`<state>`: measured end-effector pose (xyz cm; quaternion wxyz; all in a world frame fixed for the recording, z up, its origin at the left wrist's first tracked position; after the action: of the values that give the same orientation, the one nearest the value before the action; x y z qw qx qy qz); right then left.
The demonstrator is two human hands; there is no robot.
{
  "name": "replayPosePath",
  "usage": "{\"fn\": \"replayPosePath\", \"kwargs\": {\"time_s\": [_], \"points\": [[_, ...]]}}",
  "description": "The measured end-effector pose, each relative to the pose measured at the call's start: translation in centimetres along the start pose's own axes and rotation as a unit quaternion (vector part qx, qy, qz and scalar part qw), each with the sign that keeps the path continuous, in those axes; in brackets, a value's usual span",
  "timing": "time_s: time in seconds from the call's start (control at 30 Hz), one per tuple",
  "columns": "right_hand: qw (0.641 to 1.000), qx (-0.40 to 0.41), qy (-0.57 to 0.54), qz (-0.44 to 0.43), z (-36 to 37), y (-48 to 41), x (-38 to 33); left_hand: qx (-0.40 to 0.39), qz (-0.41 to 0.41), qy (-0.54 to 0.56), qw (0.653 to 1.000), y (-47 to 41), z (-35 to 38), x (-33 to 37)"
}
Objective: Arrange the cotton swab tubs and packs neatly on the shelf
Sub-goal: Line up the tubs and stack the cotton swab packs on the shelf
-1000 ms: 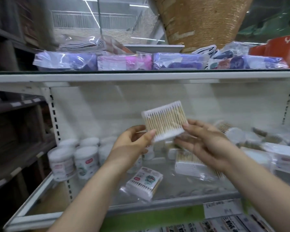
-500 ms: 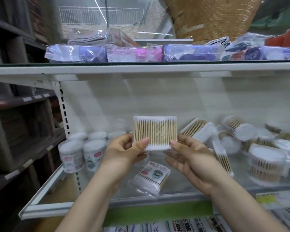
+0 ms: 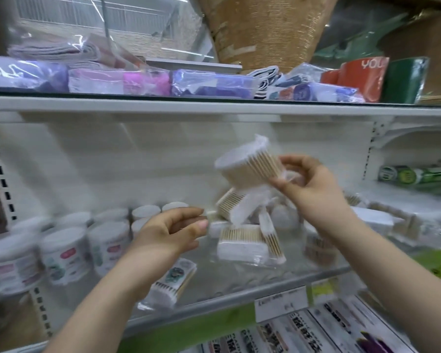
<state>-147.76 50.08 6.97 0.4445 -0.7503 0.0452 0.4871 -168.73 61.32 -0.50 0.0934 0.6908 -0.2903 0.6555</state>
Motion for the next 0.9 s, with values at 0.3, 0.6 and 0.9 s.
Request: {"fn": "replayPosePath", "kwargs": {"time_s": [0.3,0.6,0.9], "points": [[0.88,-0.002,0.471,-0.063,-9.2,-8.6,4.2,-0.01,0.001,-0.037,0.999,-0.8,4.3,-0.1],[0.807,-0.11,0.579,0.024,-9.6,-9.7,12.5,0.01,-0.01,-0.054,0.998,-1.6,6.6,-0.8],[0.834,-0.067,0.547,-0.024,-8.1,-10.4,9.8,0.028,-0.012,-0.072,0.997,-1.7,7.2,-0.4]]}}
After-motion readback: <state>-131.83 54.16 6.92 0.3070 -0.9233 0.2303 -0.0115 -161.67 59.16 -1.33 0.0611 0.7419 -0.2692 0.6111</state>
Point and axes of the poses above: each hand's wrist, its own y-axis away from the middle knuckle, its own z-axis out of the palm, x = y × z, the point moved 8 cm from there along -y, towards the middle knuckle
